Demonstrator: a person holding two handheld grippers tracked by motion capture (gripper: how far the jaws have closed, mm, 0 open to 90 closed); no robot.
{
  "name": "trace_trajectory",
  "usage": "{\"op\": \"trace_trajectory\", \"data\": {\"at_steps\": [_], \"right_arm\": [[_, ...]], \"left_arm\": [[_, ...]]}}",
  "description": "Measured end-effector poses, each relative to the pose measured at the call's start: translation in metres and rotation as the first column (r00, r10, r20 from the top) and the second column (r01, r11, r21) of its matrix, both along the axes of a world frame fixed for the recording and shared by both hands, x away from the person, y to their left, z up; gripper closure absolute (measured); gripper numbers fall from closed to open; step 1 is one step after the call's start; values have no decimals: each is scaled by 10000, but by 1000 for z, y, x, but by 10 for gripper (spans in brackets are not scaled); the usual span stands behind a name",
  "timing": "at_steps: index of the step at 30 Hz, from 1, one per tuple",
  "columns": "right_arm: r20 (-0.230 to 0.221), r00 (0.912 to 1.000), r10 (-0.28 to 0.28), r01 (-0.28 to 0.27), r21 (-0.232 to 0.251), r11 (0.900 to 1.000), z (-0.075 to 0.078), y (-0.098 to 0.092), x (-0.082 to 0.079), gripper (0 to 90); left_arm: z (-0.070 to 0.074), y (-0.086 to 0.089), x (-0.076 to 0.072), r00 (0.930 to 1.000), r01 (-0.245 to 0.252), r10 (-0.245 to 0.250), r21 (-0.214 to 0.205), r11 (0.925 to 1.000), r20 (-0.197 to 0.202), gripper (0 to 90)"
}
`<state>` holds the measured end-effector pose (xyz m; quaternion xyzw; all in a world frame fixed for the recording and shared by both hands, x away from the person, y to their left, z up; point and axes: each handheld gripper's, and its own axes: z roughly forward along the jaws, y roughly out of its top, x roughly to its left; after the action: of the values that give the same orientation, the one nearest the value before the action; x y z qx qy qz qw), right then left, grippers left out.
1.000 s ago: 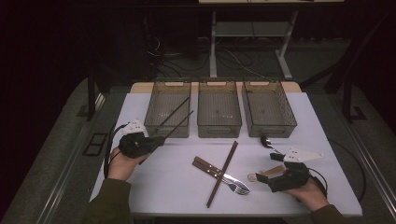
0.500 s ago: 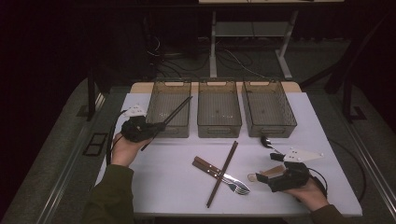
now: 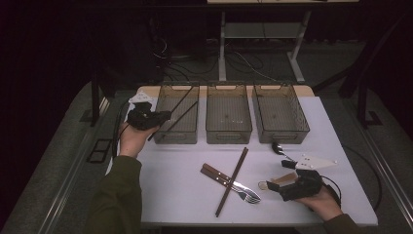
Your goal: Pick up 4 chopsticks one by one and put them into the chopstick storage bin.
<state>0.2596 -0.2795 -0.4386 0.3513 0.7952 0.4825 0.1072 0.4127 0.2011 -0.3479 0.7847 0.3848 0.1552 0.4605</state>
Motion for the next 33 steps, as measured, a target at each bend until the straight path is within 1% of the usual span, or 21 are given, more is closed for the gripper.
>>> {"op": "trace_trajectory", "data": {"at_steps": [6, 8, 11, 14, 19, 20, 22, 26, 27, 30, 33], "right_arm": [[16, 10000, -12, 12, 21, 10000, 0, -1, 0, 2], [4, 10000, -11, 11, 19, 10000, 0, -1, 0, 3], [17, 10000, -7, 7, 39, 10000, 0, -1, 0, 3], [5, 10000, -14, 14, 50, 10000, 0, -1, 0, 2], [24, 10000, -1, 0, 88, 10000, 1, -1, 0, 3], [25, 10000, -8, 7, 103, 9999, 1, -1, 0, 3], [16, 10000, -7, 7, 98, 10000, 1, -1, 0, 2], [30, 10000, 16, -16, 76, 10000, 1, -1, -1, 2], [29, 10000, 13, -13, 75, 10000, 1, -1, -1, 2], [23, 10000, 9, -9, 75, 10000, 1, -1, -1, 2], [9, 10000, 5, -5, 80, 10000, 1, -1, -1, 3]], "left_arm": [[2, -5, 17, 9993, -369, 368, 64, 9993, 82, 856], [2, -6, 22, 9987, -497, 495, 170, 9986, 80, 857], [-1, -8, 30, 9969, -781, 781, -86, 9969, -21, 857], [-5, -11, 36, 9953, -967, 966, -161, 9952, -68, 857], [-12, -18, 44, 9937, -1116, 1117, 128, 9937, -97, 856], [-13, -19, 45, 9927, -1198, 1199, 71, 9928, -93, 856], [-15, -20, 48, 9922, -1246, 1247, 200, 9920, -52, 856], [-20, -21, 51, 9887, -1496, 1499, 394, 9880, -38, 856], [-21, -21, 52, 9889, -1474, 1482, 556, 9875, -110, 856], [-26, -20, 54, 9881, -1502, 1522, 739, 9859, -220, 856], [-29, -20, 55, 9875, -1524, 1550, 755, 9854, -301, 855]]}}
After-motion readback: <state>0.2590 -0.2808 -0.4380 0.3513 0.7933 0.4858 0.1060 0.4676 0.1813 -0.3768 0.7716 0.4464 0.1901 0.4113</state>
